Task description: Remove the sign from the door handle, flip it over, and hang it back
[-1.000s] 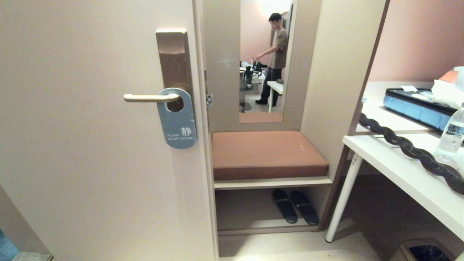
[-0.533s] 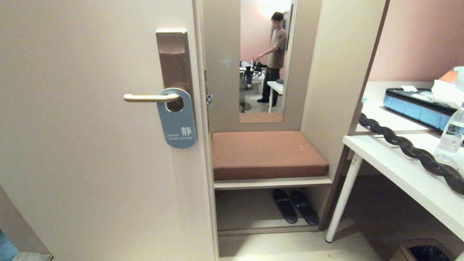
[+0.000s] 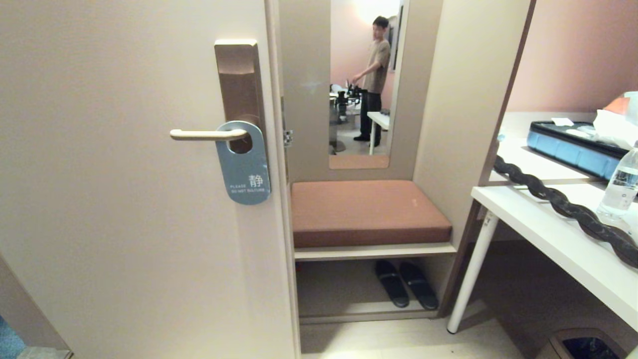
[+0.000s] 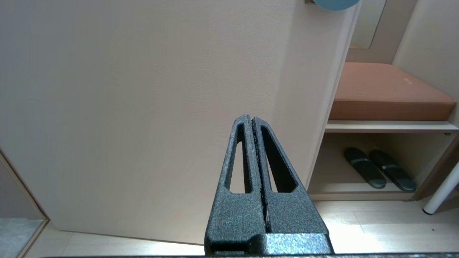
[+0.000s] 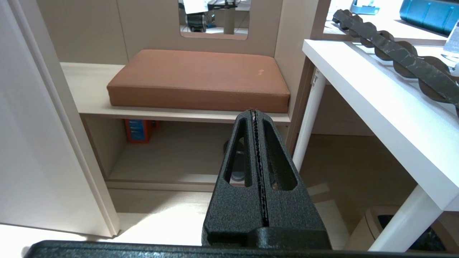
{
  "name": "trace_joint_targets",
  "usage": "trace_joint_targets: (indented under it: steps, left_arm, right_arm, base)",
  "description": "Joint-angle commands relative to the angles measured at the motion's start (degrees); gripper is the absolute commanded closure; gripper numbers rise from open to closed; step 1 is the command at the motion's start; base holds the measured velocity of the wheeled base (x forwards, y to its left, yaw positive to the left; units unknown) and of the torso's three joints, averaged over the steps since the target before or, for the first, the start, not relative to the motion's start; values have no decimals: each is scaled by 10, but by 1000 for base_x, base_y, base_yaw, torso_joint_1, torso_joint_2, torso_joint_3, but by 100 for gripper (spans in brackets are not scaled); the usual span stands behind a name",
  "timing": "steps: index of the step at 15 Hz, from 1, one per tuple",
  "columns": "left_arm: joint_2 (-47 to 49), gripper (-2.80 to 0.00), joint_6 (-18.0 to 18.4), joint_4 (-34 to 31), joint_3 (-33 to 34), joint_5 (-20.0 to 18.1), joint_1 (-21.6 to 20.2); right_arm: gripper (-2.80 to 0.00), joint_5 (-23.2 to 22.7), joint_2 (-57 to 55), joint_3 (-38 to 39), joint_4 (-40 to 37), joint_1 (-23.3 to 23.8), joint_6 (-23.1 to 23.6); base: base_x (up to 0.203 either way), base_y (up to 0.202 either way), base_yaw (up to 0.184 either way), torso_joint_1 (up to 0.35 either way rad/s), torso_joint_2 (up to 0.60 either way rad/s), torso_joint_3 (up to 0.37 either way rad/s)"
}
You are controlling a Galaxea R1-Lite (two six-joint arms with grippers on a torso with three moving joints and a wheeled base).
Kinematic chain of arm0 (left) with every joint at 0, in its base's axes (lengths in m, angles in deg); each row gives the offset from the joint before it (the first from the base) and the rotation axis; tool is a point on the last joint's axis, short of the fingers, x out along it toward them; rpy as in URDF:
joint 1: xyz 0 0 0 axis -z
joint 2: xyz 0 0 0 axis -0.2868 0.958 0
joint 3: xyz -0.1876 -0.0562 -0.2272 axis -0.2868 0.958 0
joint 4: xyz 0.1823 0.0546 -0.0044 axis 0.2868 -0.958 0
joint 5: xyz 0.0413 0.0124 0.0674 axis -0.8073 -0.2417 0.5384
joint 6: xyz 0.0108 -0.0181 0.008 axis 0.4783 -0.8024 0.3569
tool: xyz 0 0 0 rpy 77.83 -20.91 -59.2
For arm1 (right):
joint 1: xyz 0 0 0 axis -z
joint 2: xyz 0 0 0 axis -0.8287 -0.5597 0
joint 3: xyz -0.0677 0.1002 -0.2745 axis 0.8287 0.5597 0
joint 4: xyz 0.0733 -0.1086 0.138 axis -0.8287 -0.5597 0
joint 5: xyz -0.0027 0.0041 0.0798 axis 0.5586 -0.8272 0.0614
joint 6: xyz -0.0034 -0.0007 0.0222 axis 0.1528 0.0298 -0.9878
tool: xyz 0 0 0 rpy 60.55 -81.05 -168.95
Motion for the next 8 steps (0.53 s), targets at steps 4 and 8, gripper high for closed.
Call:
trace_joint_targets:
  steps: [4,8]
  left_arm:
    - [1,0,0,1,0,0,0]
    - [1,0,0,1,0,0,0]
  right_arm:
    - [0,0,0,0,0,0,4]
    - [0,0,0,0,0,-1,-1]
  base:
    - [0,0,0,0,0,0]
    - [0,0,0,0,0,0]
